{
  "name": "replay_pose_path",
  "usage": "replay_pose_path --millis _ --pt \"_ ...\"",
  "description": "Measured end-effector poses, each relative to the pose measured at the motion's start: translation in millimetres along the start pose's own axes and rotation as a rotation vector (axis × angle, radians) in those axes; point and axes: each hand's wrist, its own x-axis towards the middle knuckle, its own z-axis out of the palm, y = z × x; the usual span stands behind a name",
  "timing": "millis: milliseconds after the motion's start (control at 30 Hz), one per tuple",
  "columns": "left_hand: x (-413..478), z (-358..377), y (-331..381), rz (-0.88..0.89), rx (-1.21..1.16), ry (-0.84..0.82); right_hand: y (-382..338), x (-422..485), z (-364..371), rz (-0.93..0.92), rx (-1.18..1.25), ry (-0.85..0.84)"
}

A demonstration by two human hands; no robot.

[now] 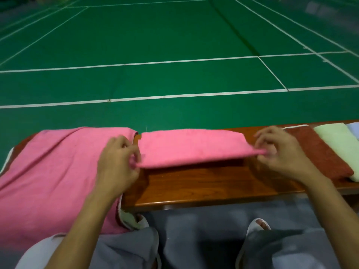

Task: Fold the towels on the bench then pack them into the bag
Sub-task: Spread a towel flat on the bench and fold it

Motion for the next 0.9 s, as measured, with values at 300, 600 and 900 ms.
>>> replay_pose_path --millis 300,600,900 --pt "-3.6 5.2 -4.8 -0.104 -0.049 -0.349 18.5 -10.0 19.7 0.285 -0.219 -0.441" --pt "1.5 102.0 69.3 0.188 -0.042 -0.324 -67.4 -2.7 146.0 0.045 -0.381 -0.434" --pt "-7.0 108.5 35.1 -0.147 0.148 -0.310 -16.3 0.3 125.1 0.190 -0.497 -0.422"
